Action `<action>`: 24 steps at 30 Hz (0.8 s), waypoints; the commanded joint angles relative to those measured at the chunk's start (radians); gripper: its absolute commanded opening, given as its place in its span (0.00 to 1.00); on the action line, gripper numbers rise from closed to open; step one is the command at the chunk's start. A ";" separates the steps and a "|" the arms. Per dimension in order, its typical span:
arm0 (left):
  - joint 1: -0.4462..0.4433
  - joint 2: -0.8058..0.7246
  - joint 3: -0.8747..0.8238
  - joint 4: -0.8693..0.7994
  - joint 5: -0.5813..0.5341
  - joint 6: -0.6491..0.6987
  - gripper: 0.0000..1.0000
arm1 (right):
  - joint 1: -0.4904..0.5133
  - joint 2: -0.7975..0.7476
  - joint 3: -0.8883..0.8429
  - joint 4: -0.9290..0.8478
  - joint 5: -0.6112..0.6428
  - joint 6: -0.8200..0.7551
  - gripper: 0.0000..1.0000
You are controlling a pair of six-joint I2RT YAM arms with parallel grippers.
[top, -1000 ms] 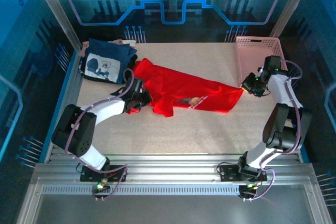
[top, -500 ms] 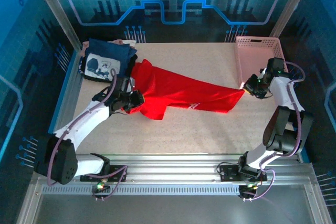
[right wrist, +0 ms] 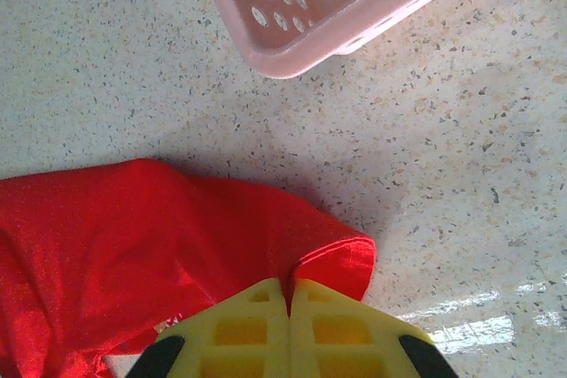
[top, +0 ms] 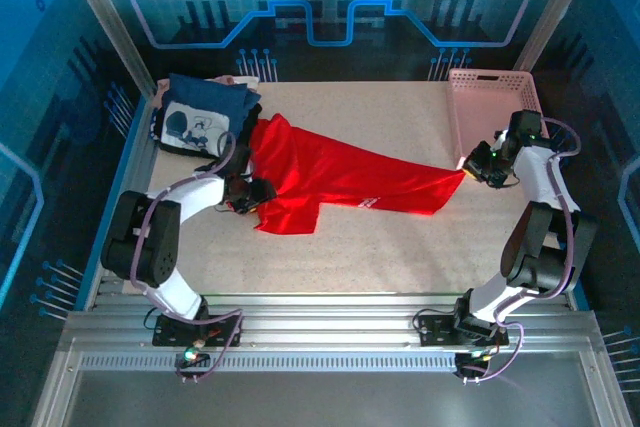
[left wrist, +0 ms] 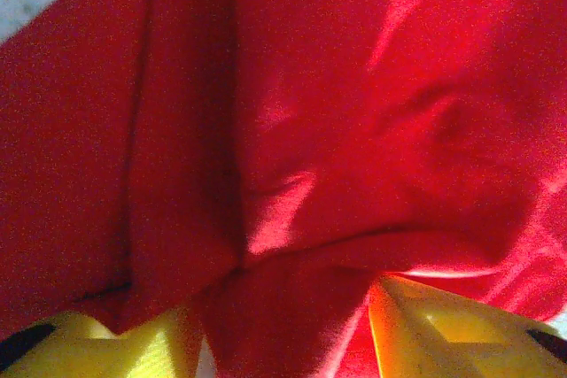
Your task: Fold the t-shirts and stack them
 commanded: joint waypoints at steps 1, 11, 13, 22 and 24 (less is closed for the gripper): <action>0.005 -0.130 -0.085 0.030 0.008 -0.020 0.56 | -0.002 -0.006 0.001 -0.013 -0.016 -0.022 0.02; 0.003 -0.316 -0.314 0.081 0.101 0.030 0.54 | -0.006 0.007 0.009 -0.009 -0.021 -0.021 0.02; -0.003 -0.306 -0.328 0.122 0.116 0.029 0.51 | -0.005 0.013 0.017 -0.013 -0.021 -0.021 0.02; -0.017 -0.164 -0.287 0.185 0.108 0.067 0.40 | -0.007 0.010 0.020 -0.023 -0.018 -0.033 0.02; -0.039 -0.128 -0.259 0.187 0.139 0.077 0.29 | -0.009 0.009 0.018 -0.024 -0.018 -0.033 0.02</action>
